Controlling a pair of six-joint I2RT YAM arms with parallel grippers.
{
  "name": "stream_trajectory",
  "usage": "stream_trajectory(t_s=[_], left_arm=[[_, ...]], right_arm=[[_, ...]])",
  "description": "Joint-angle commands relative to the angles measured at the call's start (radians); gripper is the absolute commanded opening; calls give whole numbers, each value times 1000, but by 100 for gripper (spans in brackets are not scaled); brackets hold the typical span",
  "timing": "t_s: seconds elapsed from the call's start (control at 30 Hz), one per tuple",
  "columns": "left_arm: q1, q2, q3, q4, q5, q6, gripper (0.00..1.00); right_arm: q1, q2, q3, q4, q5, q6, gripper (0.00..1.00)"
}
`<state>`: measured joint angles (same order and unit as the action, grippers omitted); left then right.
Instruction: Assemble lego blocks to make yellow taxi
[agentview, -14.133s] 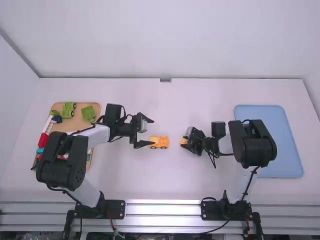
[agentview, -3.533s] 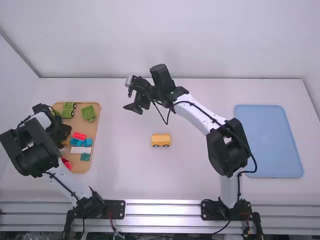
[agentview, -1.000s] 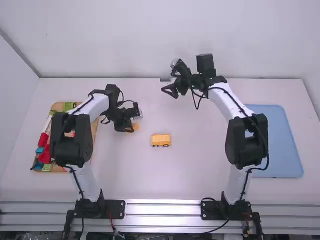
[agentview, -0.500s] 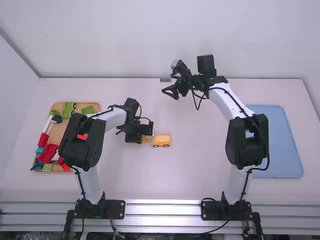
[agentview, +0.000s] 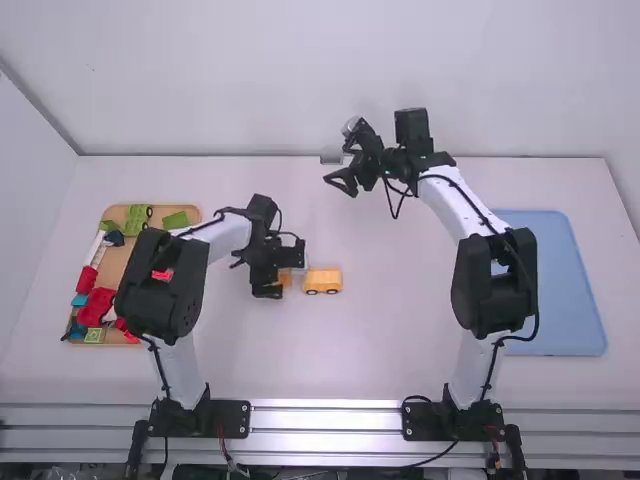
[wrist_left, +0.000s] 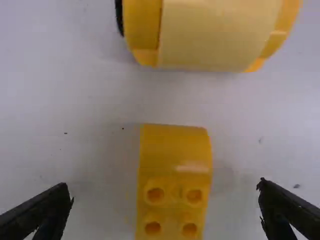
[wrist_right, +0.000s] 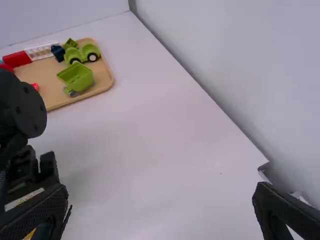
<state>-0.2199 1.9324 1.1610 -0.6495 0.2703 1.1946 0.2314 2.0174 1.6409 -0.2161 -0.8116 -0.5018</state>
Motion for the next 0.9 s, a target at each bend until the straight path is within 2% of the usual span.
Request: stream_trajectory(t_s=[0.0,0.1,0.2,0.23,0.33,0.47,0.53,0.67,0.87], left_arm=[[38,-76,36,-47,153,82,99],[88,-130,32,-94,329,206,99],[144,-148,3,-100,492,331,99],[175,-148,-26,-83,584,380,99],[217,-147,-98,3,705,412,99],[246,-147,-193,200,686,362,99],[254,-147,-260,297,732,285,99],[253,-147,-300,357,770,234,99],[253,-146,-322,400,761,196,99]], right_arm=[[-15,-50,7,-1,-5,5,99],[-34,-62,7,-19,-85,1,99],[-68,-70,7,-82,-188,-85,98],[-88,-71,6,-126,-233,-137,99],[-113,-71,-23,-187,-297,-230,99],[-128,-71,-94,-153,-327,-232,98],[-123,-71,-168,-55,-304,-194,99],[-117,-71,-228,30,-280,-195,98],[-121,-71,-281,106,-378,-194,99]])
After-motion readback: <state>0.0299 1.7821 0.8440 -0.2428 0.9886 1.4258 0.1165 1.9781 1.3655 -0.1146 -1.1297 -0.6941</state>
